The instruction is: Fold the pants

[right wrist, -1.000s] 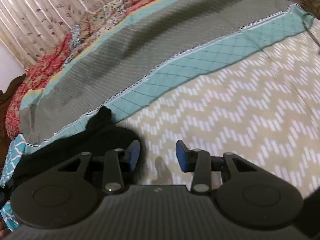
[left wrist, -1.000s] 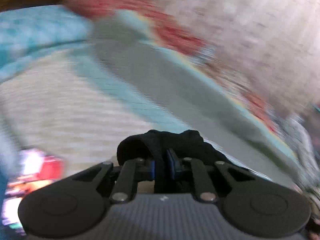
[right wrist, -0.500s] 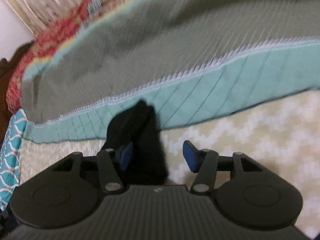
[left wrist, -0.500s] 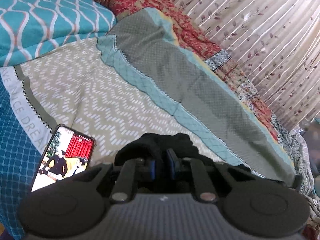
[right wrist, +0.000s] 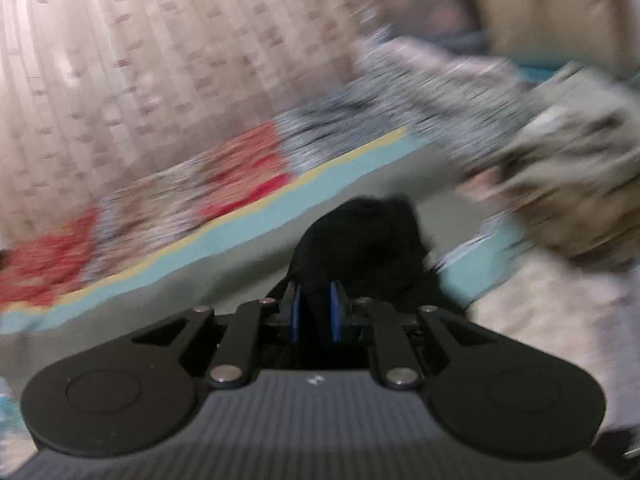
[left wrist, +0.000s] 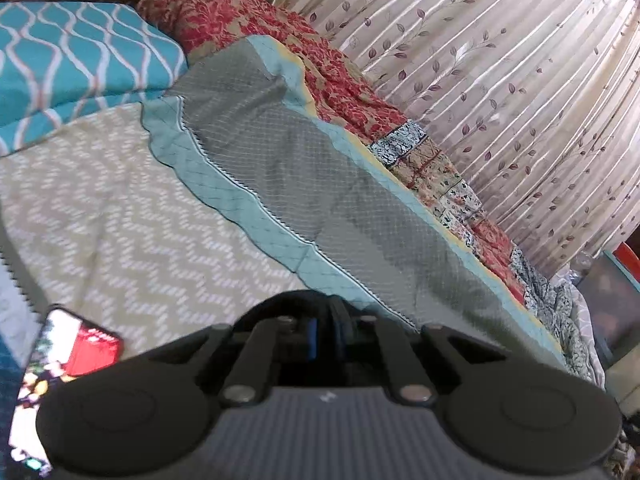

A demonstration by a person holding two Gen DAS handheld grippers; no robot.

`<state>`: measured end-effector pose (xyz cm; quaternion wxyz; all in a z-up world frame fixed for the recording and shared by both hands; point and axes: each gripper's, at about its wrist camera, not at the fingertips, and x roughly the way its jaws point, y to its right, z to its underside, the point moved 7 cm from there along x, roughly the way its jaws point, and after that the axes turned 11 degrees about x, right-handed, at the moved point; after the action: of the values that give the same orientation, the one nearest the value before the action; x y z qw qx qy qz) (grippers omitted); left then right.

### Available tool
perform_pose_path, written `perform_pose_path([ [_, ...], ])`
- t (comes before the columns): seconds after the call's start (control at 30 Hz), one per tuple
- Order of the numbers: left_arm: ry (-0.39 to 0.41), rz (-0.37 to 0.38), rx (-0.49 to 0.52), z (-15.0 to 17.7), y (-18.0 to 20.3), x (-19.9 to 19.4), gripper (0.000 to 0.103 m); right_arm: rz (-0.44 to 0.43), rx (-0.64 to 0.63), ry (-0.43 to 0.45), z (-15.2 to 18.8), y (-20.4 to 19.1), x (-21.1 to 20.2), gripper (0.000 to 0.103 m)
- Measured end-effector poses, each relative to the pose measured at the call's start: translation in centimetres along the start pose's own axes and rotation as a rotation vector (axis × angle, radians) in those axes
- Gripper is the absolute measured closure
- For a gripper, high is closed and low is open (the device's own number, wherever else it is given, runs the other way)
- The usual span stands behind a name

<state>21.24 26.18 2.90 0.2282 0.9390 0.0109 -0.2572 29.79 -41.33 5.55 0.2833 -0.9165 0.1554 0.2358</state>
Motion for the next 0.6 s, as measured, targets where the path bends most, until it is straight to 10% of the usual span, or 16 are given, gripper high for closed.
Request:
perform_pose_path([
  [0.23, -0.08, -0.043, 0.063, 1.5, 1.6, 5.4, 0.096, 0.198, 0.066, -0.114, 3.2, 7.4, 4.8, 0.084],
  [0.47, 0.034, -0.044, -0.001, -1.0, 2.0, 5.4, 0.096, 0.063, 0.191, -0.045, 3.9, 6.7, 6.5, 0.082],
  [0.53, 0.087, -0.139, -0.024, -1.5, 1.0, 5.8, 0.096, 0.056, 0.183, -0.023, 3.5, 5.3, 7.6, 0.073],
  [0.6, 0.052, -0.229, 0.021, -0.9, 0.3, 7.3, 0.095, 0.06, 0.162, -0.041, 3.5, 4.9, 8.8, 0.039],
])
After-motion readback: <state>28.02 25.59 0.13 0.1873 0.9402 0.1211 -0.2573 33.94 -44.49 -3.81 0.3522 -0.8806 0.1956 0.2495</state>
